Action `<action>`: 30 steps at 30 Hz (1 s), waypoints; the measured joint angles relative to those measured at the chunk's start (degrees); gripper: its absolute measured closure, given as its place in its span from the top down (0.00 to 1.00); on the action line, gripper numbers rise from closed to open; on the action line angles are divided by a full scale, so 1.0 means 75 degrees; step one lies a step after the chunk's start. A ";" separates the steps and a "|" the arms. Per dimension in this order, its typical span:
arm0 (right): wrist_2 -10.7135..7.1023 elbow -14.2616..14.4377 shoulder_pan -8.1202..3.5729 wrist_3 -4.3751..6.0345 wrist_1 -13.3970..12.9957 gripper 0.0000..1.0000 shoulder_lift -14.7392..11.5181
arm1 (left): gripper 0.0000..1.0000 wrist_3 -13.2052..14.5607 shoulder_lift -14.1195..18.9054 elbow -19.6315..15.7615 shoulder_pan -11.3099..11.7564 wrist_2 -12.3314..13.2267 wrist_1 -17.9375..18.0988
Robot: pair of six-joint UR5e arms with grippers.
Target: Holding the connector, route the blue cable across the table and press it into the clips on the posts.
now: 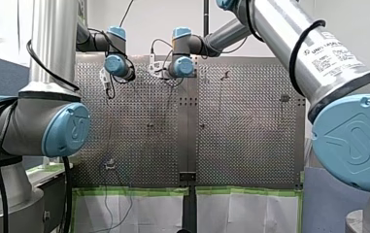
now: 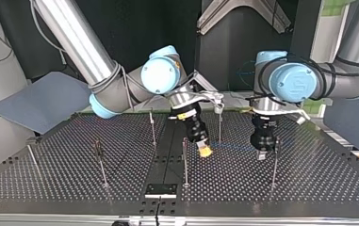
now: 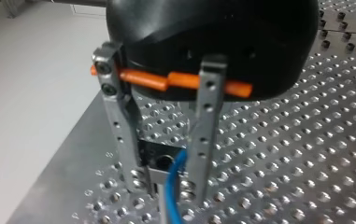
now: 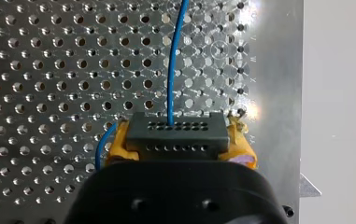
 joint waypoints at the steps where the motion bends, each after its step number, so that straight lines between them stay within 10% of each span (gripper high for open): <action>1: 0.0002 0.0002 0.0010 0.0002 0.0005 0.00 0.0000 | 0.02 0.0042 0.0003 -0.0014 -0.0014 -0.0070 -0.0059; 15: 0.0069 0.0053 0.0098 -0.0015 0.0224 0.00 0.0221 | 0.02 0.0394 0.0356 -0.0801 -0.0250 -0.0745 -0.0429; 30: 0.0116 0.0406 0.0132 0.0000 0.0269 0.00 0.0424 | 0.02 0.0280 0.0360 -0.1921 -0.0511 -0.0802 0.0358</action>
